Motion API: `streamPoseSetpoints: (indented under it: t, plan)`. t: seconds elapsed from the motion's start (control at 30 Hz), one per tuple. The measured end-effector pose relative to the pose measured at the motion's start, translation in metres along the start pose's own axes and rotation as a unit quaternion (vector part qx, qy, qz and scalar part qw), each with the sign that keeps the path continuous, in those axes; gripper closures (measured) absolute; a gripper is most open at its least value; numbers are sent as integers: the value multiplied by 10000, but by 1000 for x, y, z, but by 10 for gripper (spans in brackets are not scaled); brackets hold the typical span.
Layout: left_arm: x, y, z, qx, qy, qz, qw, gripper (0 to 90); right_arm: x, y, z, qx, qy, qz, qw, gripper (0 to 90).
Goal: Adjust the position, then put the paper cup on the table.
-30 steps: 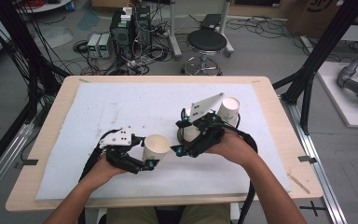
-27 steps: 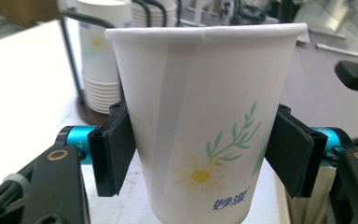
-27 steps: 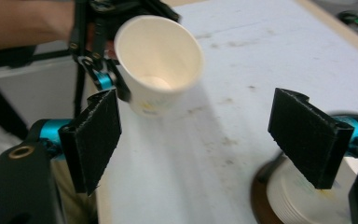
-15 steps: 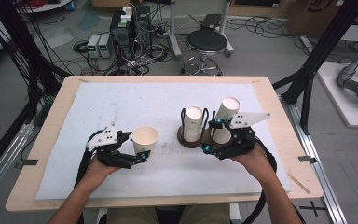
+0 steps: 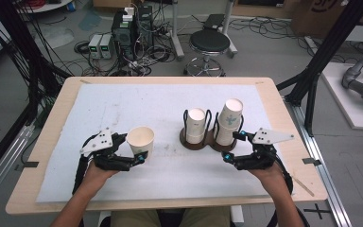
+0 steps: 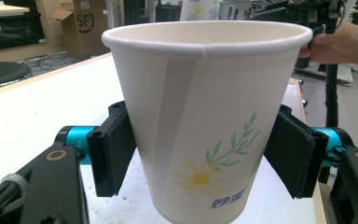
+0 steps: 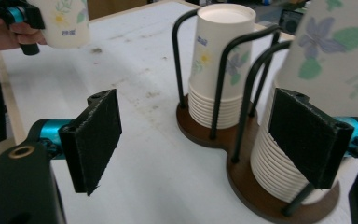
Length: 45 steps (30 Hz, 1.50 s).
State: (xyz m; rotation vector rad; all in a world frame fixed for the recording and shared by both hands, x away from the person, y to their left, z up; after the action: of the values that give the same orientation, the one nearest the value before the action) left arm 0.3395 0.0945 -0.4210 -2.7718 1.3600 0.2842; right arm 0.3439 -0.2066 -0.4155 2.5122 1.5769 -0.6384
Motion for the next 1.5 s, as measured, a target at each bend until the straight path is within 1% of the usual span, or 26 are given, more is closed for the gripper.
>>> streamPoseSetpoints:
  t: [0.07, 0.17, 0.6, 0.63, 0.7, 0.77, 0.8, 0.83, 0.87, 0.9, 0.93, 0.97, 1.0, 1.03, 1.07, 1.1, 1.13, 1.17, 1.2, 1.27, 1.3, 1.33, 1.37, 1.4, 1.43, 1.5]
  plan:
    - [-2, -3, 0, -8, 10, -45, 10000, 297, -3, 1, 1, 33, 33, 35, 10000, 177]
    - [-5, -6, -1, -20, 29, -126, 9999, 297, -5, 2, 4, 35, -1, 80, 10000, 177]
    - [-9, -18, -2, -55, 102, -363, 9993, 295, -10, 3, 8, 60, -4, 135, 9999, 177]
    - [-10, -21, -3, -81, 135, -406, 9991, 295, -10, 2, 8, 64, 2, 141, 9999, 177]
    - [-10, -24, -4, -91, 171, -444, 9988, 295, -11, 3, 8, 50, 8, 154, 9999, 177]
    - [-10, -31, -5, -148, 228, -551, 9981, 295, -11, 2, 9, 70, 16, 145, 9999, 177]
    - [-10, -31, -5, -148, 228, -551, 9981, 295, -11, 2, 9, 69, 11, 149, 9999, 177]
    - [-10, -37, -6, -167, 260, -621, 9976, 295, -11, 2, 9, 73, 15, 148, 9999, 177]
    - [-10, -37, -6, -167, 260, -621, 9976, 295, -11, 2, 9, 73, 15, 148, 9999, 177]
    - [-10, -44, -7, -206, 301, -717, 9968, 295, -11, 2, 9, 46, 17, 145, 9999, 177]
    - [-10, -44, -7, -206, 301, -717, 9968, 295, -11, 2, 9, 46, 17, 145, 9999, 177]
    - [-9, -51, -7, -206, 306, -848, 9957, 295, -12, 1, 9, 42, 12, 142, 9999, 177]
    - [-9, -51, -7, -206, 306, -848, 9957, 296, -12, 1, 9, 42, 12, 142, 9999, 177]
    - [-8, -60, -7, -222, 337, -999, 9942, 296, -13, 1, 10, 61, 48, 138, 9999, 177]
    - [-7, -65, -7, -228, 344, -1081, 9933, 296, -14, 1, 11, 69, 47, 133, 9999, 177]
    - [-7, -65, -7, -228, 344, -1081, 9933, 296, -14, 1, 11, 69, 47, 133, 9999, 177]
    - [-6, -71, -6, -229, 318, -1174, 9923, 296, -14, 0, 12, 71, 41, 126, 9999, 177]
    - [-4, -81, -5, -260, 287, -1329, 9904, 296, -14, 0, 13, 72, 26, 128, 9999, 177]
    - [-4, -81, -5, -260, 287, -1329, 9904, 296, -14, 0, 14, 77, 20, 120, 9999, 177]
    - [2, -96, 0, -447, 292, -1526, 9869, 296, -14, 0, 14, 74, 20, 121, 9999, 177]
    - [2, -96, 0, -447, 292, -1526, 9869, 296, -14, -1, 13, 75, 22, 119, 9999, 177]
    - [4, -99, 2, -464, 262, -1569, 9862, 297, -15, 0, 13, 52, 22, 123, 9999, 177]
    - [9, -103, 7, -533, 192, -1619, 9852, 296, -15, 0, 12, 67, 37, 125, 9999, 177]
    - [9, -103, 7, -533, 192, -1619, 9852, 296, -15, 0, 12, 67, 37, 125, 9999, 177]
    - [14, -105, 14, -519, 55, -1661, 9847, 295, -14, 0, 12, 66, 38, 127, 9999, 177]
    - [17, -106, 17, -516, -1, -1672, 9846, 294, -14, 1, 12, 61, 28, 123, 9999, 177]
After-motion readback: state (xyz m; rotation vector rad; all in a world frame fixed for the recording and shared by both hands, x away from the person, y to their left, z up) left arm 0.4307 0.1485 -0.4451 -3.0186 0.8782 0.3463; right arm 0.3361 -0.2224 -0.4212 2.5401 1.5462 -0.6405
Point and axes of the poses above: each handheld gripper's, and its own axes: x roughly forward along the jaws, z roughly out of its underside, y roughly to its right, the point moved 10 cm from there along x, roughly forward along the jaws, and after that the axes turned 11 degrees about -z, right-handed, at the moved point
